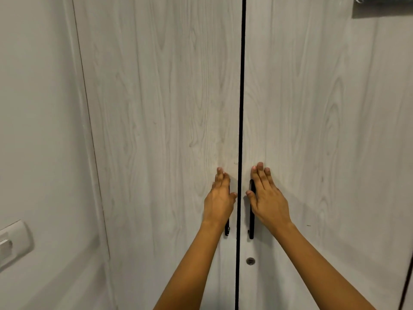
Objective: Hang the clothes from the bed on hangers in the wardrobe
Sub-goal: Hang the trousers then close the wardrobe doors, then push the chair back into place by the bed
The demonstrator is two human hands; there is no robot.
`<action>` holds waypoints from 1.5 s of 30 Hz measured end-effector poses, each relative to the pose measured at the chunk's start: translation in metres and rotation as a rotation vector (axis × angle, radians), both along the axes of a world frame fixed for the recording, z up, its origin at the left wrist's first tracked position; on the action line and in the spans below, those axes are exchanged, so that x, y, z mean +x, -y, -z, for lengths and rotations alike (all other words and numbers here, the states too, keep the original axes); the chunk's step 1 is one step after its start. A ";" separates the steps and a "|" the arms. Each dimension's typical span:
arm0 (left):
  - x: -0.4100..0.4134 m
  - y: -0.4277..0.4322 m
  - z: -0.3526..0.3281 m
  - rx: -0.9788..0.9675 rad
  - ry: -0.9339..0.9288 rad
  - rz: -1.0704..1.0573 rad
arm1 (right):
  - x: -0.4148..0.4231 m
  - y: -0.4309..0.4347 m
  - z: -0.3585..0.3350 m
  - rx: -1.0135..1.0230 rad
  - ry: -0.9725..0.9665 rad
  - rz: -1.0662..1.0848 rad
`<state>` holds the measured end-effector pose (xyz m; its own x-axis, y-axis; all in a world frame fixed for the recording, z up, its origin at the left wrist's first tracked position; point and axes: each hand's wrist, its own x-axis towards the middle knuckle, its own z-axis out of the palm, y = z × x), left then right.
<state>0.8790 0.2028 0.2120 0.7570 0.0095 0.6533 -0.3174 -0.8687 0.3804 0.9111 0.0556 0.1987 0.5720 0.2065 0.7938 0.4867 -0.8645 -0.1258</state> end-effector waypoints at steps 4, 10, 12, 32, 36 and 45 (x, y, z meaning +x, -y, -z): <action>0.021 0.004 0.001 0.010 -0.022 -0.005 | 0.015 -0.003 0.000 -0.004 -0.007 0.021; 0.047 0.010 0.002 0.065 -0.059 -0.082 | 0.037 -0.013 -0.001 0.013 -0.032 0.089; 0.054 0.011 0.005 0.094 -0.016 -0.131 | 0.042 -0.015 -0.002 0.003 -0.023 0.115; -0.056 -0.040 0.039 0.194 -0.406 -0.298 | -0.056 -0.094 0.029 -0.096 -0.432 -0.108; -0.162 -0.072 0.097 -0.009 -0.391 -0.574 | -0.125 -0.134 0.061 -0.198 -0.487 -0.485; -0.534 -0.010 0.196 -0.396 -0.467 -1.470 | -0.383 -0.188 0.138 -0.221 -0.301 -1.667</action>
<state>0.3449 0.2126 0.0157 0.0605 0.9860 0.1552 0.8756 -0.1271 0.4661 0.5284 0.2433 0.0604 -0.2481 0.7740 0.5825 0.7965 0.5053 -0.3322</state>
